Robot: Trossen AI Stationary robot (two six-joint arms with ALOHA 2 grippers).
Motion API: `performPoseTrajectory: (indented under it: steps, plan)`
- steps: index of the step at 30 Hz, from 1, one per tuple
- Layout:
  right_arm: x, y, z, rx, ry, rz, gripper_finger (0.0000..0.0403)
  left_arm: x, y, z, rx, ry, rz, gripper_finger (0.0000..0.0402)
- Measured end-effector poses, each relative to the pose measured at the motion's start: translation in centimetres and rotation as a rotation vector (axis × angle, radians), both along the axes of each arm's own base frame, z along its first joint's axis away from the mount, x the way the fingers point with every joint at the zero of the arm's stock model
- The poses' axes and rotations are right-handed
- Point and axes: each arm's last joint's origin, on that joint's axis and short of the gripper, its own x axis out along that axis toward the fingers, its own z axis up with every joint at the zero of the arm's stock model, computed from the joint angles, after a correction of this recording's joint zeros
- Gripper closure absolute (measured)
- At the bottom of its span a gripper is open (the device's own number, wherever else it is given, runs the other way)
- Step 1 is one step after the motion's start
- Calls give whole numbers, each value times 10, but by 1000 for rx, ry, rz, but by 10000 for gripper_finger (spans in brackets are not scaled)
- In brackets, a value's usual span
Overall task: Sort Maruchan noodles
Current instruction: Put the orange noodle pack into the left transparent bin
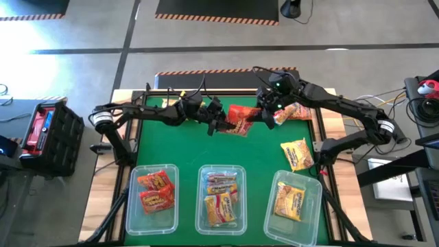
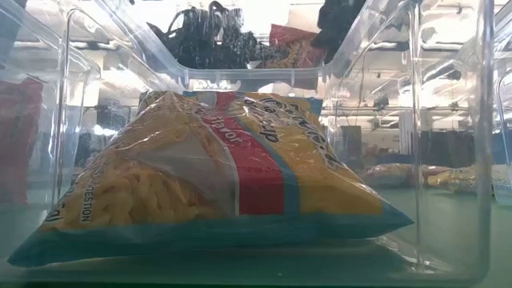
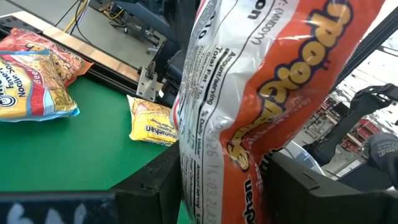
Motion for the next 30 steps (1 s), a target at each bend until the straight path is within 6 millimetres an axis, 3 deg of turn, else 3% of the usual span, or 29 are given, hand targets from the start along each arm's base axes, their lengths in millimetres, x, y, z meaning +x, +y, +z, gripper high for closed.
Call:
performPoseTrajectory:
  steps: [9,19,25,30]
  plan:
    - [-38,19,17,-61,71,-60,222,0,0,0,-46,13,14,246]
    - [-52,24,18,-84,156,-125,234,0,-2,8,-328,79,-46,246]
    - [-57,28,13,-111,210,-77,243,7,-23,21,-521,162,-235,246]
    - [-60,29,14,-148,205,-50,242,0,-43,42,-644,245,-420,246]
